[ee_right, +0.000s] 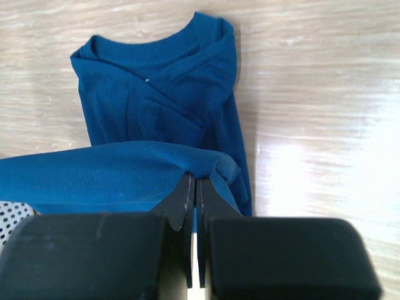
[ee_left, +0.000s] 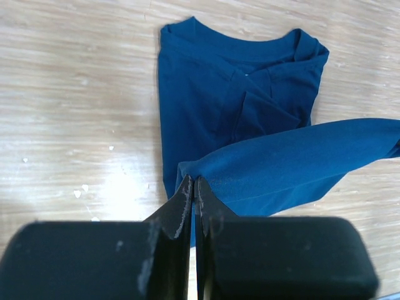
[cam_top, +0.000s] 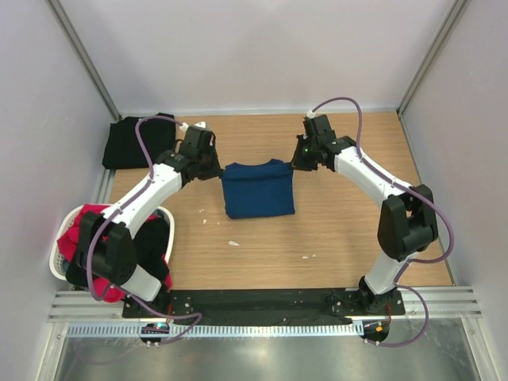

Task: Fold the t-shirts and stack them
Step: Fold the tshirt, then neatly place the folded tshirt to the corner

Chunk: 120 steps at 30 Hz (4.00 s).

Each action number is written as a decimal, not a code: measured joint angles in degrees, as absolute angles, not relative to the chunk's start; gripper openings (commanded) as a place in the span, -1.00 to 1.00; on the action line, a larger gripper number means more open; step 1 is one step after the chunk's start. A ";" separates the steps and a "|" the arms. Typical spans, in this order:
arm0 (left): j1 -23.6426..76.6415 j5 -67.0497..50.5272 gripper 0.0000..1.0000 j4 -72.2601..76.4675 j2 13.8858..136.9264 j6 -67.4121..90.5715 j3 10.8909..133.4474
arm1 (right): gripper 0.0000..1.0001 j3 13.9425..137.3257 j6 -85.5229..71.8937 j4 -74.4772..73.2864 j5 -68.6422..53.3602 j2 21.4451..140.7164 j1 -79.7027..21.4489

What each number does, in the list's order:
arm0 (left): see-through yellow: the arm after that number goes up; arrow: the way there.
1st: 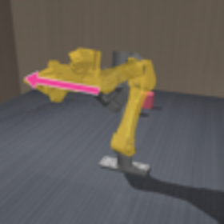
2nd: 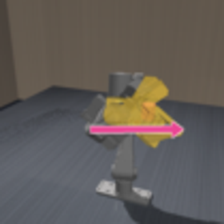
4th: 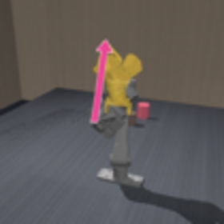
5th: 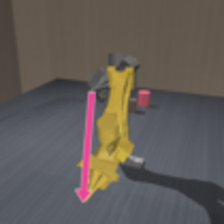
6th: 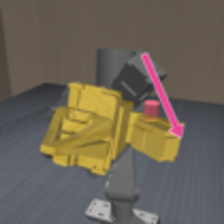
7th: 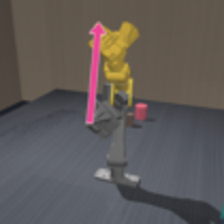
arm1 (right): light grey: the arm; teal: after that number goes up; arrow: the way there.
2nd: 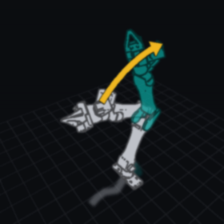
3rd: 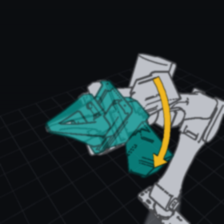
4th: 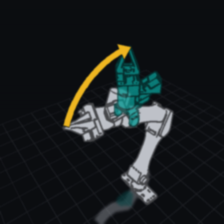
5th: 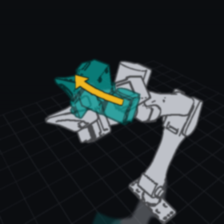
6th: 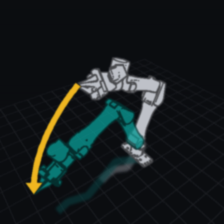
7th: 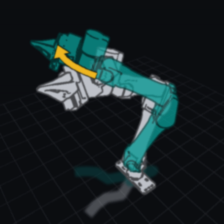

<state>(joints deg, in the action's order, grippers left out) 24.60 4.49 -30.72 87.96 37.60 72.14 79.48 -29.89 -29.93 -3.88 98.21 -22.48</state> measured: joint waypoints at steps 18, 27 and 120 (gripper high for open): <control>20.29 3.95 -1.00 -23.68 99.59 36.60 75.05 | -0.97 87.09 -29.02 -25.23 -5.13 110.87 -20.86; 18.63 2.92 -1.00 -20.86 107.37 36.38 79.61 | -0.98 94.41 -28.53 -25.12 -5.54 118.39 -19.64; 18.68 -7.81 0.54 -7.88 107.92 46.85 66.15 | 0.99 77.14 -27.03 -26.13 -14.61 102.41 -9.91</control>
